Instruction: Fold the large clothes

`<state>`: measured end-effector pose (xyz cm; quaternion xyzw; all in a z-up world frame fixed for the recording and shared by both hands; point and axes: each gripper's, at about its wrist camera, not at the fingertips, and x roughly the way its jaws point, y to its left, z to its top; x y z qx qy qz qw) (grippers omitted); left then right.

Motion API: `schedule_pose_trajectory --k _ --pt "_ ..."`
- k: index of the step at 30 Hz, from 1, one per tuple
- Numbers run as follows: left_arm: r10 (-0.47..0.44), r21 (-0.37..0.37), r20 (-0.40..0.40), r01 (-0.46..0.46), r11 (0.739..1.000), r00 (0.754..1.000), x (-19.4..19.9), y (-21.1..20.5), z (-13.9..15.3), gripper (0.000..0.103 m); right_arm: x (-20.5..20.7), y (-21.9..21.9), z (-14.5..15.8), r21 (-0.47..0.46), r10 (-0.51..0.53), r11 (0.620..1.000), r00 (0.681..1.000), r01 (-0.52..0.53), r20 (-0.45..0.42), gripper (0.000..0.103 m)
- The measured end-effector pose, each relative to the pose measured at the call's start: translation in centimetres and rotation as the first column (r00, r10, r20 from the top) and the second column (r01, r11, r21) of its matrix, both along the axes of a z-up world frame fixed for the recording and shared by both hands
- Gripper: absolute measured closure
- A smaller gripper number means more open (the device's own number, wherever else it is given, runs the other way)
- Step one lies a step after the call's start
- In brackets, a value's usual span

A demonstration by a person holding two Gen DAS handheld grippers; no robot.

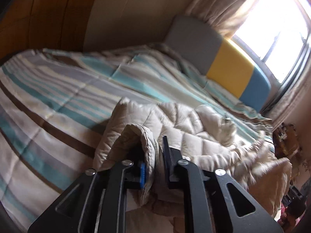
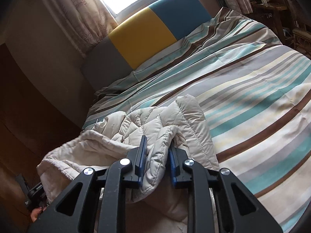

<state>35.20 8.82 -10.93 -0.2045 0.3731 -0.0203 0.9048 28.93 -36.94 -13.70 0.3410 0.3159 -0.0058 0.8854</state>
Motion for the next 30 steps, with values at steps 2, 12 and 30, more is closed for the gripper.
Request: schedule_pose_trajectory --k 2,12,30 --pt "0.016 -0.017 -0.017 -0.016 1.0 1.0 0.5 0.5 -0.5 0.054 0.4 -0.8 -0.9 0.041 -0.016 0.999 1.0 0.016 0.015 0.058" --pt "0.102 -0.014 0.128 -0.101 0.995 0.987 -5.3 4.7 0.3 0.004 -4.6 -5.2 -1.3 0.095 -0.135 0.988 0.98 0.121 0.148 0.005" --pt "-0.21 0.055 -0.091 0.215 0.975 0.974 -8.6 -1.2 -5.0 0.057 -5.0 0.7 -6.7 0.092 0.202 0.977 0.973 -0.192 -0.112 0.057"
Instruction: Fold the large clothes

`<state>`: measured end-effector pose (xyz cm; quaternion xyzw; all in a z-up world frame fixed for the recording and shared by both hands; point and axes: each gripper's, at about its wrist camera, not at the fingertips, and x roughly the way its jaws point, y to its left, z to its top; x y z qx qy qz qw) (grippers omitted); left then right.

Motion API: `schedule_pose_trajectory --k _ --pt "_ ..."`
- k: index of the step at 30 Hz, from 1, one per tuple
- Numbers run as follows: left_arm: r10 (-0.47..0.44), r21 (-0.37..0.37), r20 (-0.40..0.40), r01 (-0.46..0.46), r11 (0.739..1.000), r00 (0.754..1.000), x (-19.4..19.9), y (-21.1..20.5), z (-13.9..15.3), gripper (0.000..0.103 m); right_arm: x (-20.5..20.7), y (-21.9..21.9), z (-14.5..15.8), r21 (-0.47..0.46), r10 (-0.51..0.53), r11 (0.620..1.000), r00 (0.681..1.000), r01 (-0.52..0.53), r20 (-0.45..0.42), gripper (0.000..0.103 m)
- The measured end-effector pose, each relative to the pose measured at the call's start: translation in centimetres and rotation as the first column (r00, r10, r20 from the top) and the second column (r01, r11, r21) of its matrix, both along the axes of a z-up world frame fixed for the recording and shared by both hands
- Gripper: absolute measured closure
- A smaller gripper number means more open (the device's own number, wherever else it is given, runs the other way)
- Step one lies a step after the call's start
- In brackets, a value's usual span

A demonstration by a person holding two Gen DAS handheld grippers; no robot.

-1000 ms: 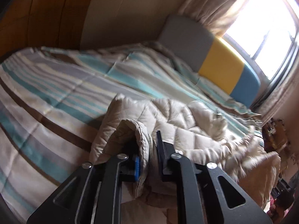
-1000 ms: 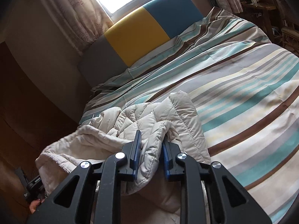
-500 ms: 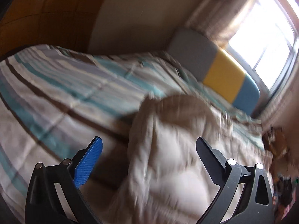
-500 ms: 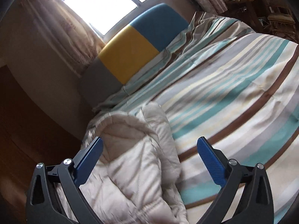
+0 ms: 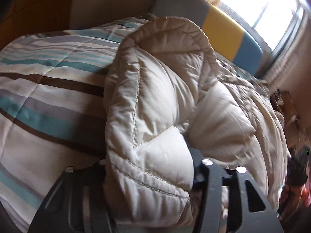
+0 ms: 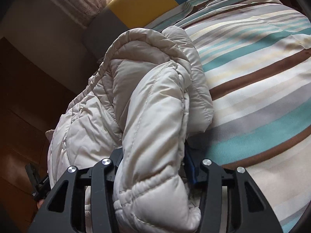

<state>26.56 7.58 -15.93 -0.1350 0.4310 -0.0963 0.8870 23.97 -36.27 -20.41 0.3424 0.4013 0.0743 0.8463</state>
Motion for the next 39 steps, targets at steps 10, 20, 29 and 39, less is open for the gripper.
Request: schedule_pose_trajectory --k 10,20,29,39 --pt "-0.077 -0.042 0.023 0.078 0.996 0.997 -8.3 0.1 -0.1 0.058 -7.7 -1.8 0.5 -0.005 0.029 1.0 1.0 -0.029 0.006 0.057" --pt "-0.113 -0.057 0.039 0.115 0.992 0.993 -15.9 -0.9 -0.2 0.058 -15.8 -1.9 1.6 -0.046 0.059 0.997 0.998 -0.058 0.021 0.058" --pt "-0.107 -0.041 0.046 0.109 0.993 0.993 -19.0 0.2 0.5 0.024 -16.8 -1.4 2.6 -0.069 0.033 0.997 0.998 -0.029 0.047 0.036" --pt "0.013 -0.056 0.128 -0.006 0.998 0.992 -14.7 2.2 5.5 0.014 -10.7 -2.3 7.0 -0.16 0.007 0.987 0.992 0.012 0.123 0.025"
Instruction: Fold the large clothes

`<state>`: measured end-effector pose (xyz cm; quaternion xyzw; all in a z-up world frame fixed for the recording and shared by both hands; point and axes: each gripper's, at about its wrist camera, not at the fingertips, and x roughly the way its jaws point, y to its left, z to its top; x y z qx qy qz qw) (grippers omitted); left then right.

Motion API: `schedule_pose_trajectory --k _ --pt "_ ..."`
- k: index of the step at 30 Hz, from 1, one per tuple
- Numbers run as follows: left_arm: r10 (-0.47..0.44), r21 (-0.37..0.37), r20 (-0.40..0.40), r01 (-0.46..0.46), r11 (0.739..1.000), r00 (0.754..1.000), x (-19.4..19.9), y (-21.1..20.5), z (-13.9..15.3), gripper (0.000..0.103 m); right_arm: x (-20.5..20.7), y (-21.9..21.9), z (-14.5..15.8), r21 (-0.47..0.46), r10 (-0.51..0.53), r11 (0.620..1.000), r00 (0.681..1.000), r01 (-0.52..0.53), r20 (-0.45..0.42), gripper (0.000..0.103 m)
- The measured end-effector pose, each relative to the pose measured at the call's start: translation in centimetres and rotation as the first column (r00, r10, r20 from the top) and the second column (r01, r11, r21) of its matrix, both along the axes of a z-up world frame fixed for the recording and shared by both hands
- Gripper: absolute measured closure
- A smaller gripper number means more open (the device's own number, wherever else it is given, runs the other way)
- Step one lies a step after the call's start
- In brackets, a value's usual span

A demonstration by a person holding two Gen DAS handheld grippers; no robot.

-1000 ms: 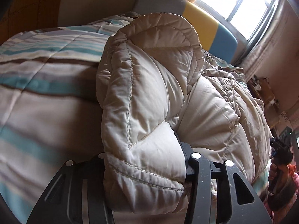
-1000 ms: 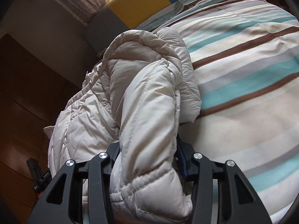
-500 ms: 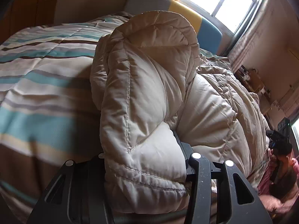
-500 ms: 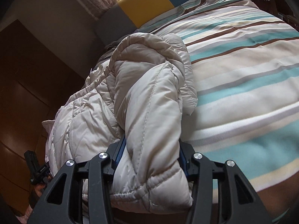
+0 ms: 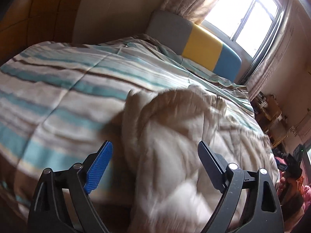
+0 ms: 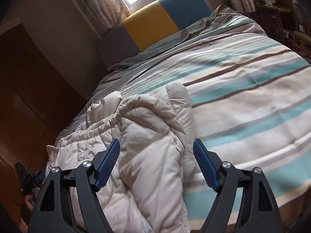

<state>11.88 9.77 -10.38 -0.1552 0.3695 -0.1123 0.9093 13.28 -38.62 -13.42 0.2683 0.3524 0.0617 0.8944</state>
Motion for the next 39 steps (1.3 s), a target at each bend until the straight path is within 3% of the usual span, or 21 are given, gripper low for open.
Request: schedule_pose_trajectory --k 5,6,7,9,11,14,18,23,27,32,39 --pt "-0.045 0.059 -0.132 0.053 0.997 0.99 5.4 -3.2 -1.5 0.014 3.3 4.1 -0.3 -0.185 0.07 0.979 0.994 -0.085 -0.087 0.026" --pt "-0.054 0.069 -0.156 0.066 0.995 0.986 5.7 -4.0 -2.1 0.021 3.9 5.1 -0.8 -0.239 0.079 0.965 0.989 -0.107 -0.123 0.028" --pt "-0.06 0.088 -0.175 0.076 0.993 0.983 5.9 -4.5 -2.6 0.029 4.3 6.1 -1.5 -0.288 0.087 0.949 0.985 -0.128 -0.152 0.038" --pt "-0.068 0.148 -0.173 0.095 0.984 0.983 5.7 -5.5 -3.1 0.054 3.4 7.4 -2.2 -0.352 0.096 0.924 0.981 -0.151 -0.169 0.052" --pt "-0.079 0.177 -0.144 0.104 0.979 0.986 5.0 -5.8 -2.6 0.072 3.2 7.4 -2.1 -0.394 0.104 0.905 0.981 -0.163 -0.165 0.076" --pt "-0.074 0.188 -0.071 0.086 0.978 0.995 4.0 -5.3 -0.3 0.083 2.8 6.8 -0.8 -0.418 0.091 0.898 0.987 -0.139 -0.132 0.089" --pt "-0.06 0.182 0.043 0.051 0.982 0.997 3.6 -5.1 3.1 0.084 3.0 6.3 1.9 -0.408 0.068 0.909 0.996 -0.089 -0.066 0.09" --pt "-0.032 0.211 0.189 -0.008 0.977 0.982 4.6 -6.4 7.2 0.084 4.3 6.2 5.5 -0.42 0.018 0.908 1.0 -0.009 0.016 0.09" --pt "0.015 0.19 0.236 -0.061 0.98 0.972 7.2 -7.5 8.9 0.084 6.3 5.1 7.0 -0.352 -0.08 0.93 0.993 0.104 0.082 0.09" --pt "0.095 0.242 0.263 -0.161 0.957 0.96 11.5 -9.4 8.3 0.084 9.5 5.0 5.7 -0.314 -0.163 0.93 0.979 0.193 0.119 0.089" --pt "0.193 0.309 0.151 -0.232 0.922 0.969 15.7 -10.0 3.2 0.084 14.0 6.1 1.8 -0.41 -0.138 0.899 0.988 0.152 0.062 0.088"
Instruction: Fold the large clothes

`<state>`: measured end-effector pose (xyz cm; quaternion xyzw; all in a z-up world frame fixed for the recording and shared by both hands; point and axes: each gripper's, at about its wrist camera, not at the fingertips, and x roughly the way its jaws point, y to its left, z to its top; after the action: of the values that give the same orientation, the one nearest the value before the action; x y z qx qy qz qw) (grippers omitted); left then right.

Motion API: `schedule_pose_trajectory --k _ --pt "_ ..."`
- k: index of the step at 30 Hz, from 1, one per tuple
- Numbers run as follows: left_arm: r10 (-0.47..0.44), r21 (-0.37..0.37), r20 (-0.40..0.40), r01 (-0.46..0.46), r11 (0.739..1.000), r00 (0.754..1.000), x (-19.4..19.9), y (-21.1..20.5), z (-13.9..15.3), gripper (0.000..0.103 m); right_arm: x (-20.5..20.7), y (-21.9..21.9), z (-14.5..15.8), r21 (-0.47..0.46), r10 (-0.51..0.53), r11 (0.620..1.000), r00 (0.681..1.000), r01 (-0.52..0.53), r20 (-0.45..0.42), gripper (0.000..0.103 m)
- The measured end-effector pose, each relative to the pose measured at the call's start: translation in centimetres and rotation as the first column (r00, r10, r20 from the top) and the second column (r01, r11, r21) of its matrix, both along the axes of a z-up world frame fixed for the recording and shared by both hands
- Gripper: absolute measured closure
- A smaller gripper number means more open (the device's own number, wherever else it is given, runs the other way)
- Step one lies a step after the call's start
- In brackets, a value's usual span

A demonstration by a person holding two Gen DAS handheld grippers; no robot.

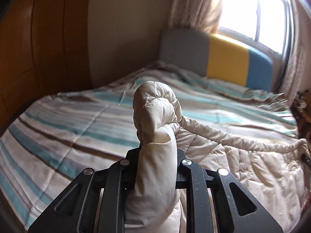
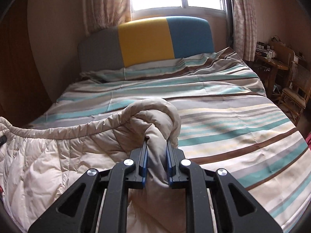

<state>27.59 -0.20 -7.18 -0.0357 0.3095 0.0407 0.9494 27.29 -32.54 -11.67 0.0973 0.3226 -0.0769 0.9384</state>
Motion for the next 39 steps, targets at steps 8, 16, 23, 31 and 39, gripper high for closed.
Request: schedule_pose_trajectory --k 8,16,23,31,39 --pt "0.034 0.036 -0.039 -0.033 0.999 0.999 1.2 0.1 -4.4 0.081 2.1 -0.2 -3.9 -0.02 -0.019 1.0 0.998 0.018 -0.055 0.081" --pt "0.04 0.093 -0.072 -0.033 0.995 0.997 2.8 -0.7 -6.5 0.074 3.3 -0.4 -6.0 -0.017 -0.035 0.999 0.996 0.033 -0.087 0.077" --pt "0.044 0.092 -0.135 -0.032 0.995 0.99 3.9 -0.4 -8.3 0.066 4.4 -0.1 -7.4 -0.026 -0.036 0.999 0.992 0.033 -0.123 0.073" --pt "0.064 0.098 -0.175 -0.047 0.994 0.982 4.8 0.0 -9.1 0.053 5.5 1.0 -8.8 -0.077 -0.029 0.997 0.983 0.016 -0.18 0.069" --pt "0.133 0.105 -0.173 -0.116 0.988 0.976 2.3 1.3 -6.0 0.03 5.5 1.1 -8.9 -0.1 -0.041 0.995 0.981 0.023 -0.188 0.068"
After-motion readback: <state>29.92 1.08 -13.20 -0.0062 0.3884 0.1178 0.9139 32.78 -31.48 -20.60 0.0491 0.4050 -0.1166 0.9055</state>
